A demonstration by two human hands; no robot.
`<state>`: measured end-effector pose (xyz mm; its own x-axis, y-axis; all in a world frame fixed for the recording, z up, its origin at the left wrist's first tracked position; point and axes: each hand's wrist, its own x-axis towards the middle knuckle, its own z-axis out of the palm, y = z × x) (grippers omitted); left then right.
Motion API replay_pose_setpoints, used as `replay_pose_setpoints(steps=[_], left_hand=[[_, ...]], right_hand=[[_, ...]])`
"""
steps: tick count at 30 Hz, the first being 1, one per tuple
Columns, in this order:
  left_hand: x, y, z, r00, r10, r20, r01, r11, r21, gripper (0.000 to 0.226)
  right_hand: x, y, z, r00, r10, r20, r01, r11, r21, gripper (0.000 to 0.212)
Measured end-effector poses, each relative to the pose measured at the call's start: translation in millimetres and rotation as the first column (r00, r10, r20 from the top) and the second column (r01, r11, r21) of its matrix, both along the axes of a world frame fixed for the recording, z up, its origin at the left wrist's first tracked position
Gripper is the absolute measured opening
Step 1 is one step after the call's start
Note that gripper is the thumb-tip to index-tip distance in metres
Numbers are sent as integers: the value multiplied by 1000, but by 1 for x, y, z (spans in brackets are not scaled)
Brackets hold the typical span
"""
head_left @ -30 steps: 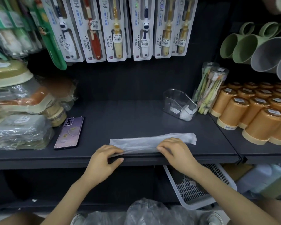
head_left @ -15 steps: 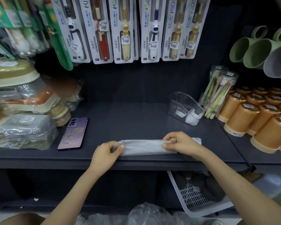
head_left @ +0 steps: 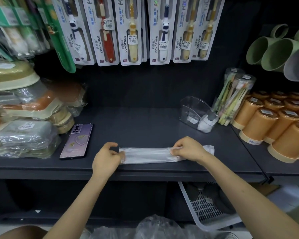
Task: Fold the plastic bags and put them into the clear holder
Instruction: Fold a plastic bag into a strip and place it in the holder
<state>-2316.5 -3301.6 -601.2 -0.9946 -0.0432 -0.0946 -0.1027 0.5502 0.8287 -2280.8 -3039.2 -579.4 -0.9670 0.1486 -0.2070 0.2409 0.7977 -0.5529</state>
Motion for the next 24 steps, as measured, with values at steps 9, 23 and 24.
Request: replay_pose_setpoints(steps=[9, 23, 24], left_hand=[[9, 23, -16, 660, -489, -570, 115, 816, -566, 42], [9, 44, -34, 854, -519, -30, 328, 584, -742, 98], [9, 44, -34, 856, -516, -32, 325, 586, -742, 99]], right_hand=[[-3, 1, -6, 1000, -27, 9, 27, 1000, 6, 28], [2, -3, 16, 999, -25, 42, 14, 970, 244, 26], [4, -10, 22, 1000, -3, -20, 11, 918, 396, 31]])
